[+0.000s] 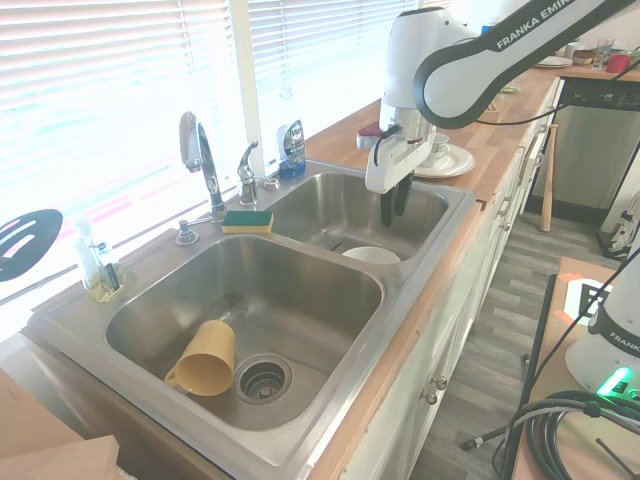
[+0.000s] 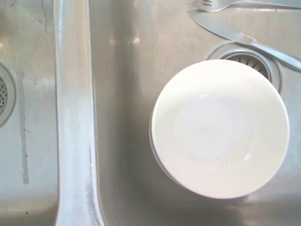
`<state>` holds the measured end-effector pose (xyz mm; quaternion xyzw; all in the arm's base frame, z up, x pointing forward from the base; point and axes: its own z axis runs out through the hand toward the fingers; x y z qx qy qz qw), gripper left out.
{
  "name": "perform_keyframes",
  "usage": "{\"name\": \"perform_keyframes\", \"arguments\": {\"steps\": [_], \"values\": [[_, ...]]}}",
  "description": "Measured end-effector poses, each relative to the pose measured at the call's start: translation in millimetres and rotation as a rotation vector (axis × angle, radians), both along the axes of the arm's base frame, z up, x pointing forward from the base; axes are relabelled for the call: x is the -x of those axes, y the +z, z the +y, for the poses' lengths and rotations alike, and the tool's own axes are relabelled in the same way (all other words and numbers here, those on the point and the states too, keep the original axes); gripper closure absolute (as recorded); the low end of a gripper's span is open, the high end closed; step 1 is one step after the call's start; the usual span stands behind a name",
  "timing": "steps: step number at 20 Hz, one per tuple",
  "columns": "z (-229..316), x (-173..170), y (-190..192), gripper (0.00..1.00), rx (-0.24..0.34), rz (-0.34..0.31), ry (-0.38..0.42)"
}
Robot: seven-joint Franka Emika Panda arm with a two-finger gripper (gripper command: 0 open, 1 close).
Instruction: Turn off the faucet
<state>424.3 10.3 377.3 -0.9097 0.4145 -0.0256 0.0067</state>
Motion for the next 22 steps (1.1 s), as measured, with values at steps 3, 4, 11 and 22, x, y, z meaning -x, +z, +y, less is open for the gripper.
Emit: {"name": "perform_keyframes", "arguments": {"steps": [3, 4, 11, 22], "values": [[0, -1, 1, 1.00, 0.003, -0.002, -0.001], [0, -2, 2, 1.00, 0.005, -0.004, -0.004], [4, -39, 11, 1.00, 0.006, -0.042, -0.033], [16, -164, 39, 1.00, 0.023, -0.366, -0.132]]}}
